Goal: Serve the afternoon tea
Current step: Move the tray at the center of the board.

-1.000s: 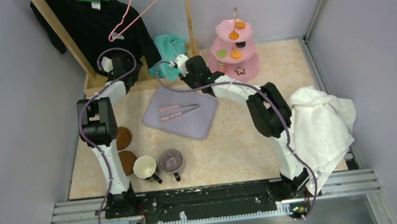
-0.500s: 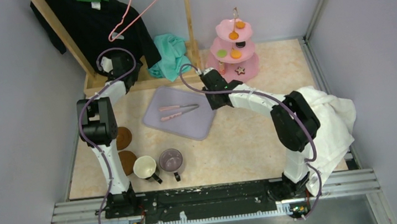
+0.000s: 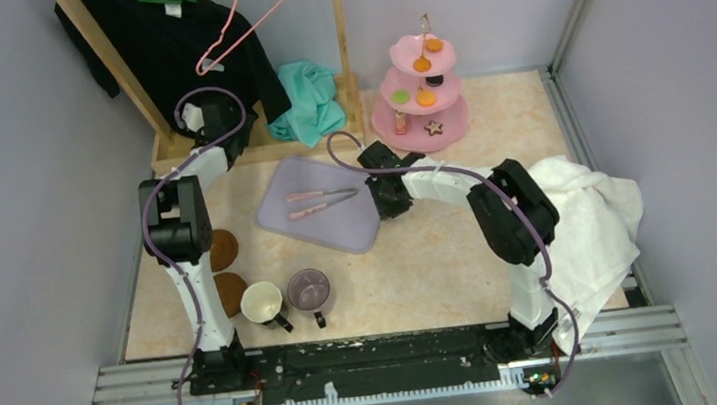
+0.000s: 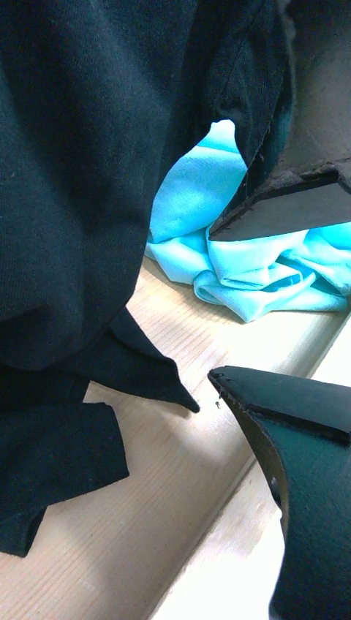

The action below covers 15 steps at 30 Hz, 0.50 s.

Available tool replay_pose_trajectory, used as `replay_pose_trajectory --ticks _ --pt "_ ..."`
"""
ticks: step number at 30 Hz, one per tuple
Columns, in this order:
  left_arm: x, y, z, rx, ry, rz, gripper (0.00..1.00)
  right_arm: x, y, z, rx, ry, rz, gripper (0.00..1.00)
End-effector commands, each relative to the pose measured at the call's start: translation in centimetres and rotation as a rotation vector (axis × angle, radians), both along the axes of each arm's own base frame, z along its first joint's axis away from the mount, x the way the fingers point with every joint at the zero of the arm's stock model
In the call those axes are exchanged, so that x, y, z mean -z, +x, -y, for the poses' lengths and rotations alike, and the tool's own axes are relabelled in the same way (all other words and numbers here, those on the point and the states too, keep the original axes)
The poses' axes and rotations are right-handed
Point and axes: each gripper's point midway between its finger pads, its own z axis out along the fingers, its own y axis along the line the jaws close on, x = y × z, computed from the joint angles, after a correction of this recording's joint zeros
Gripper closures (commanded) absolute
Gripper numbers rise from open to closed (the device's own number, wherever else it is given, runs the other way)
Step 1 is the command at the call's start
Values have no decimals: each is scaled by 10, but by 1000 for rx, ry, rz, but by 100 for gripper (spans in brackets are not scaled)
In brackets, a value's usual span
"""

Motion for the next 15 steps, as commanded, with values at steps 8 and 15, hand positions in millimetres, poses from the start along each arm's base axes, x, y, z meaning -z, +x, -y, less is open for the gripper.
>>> replay_pose_trajectory --ticks 8,15 --pt "-8 5 1 6 -9 31 31 -7 10 -17 25 41 13 73" --pt "-10 7 0 5 -3 32 31 -19 9 -20 -3 59 6 73"
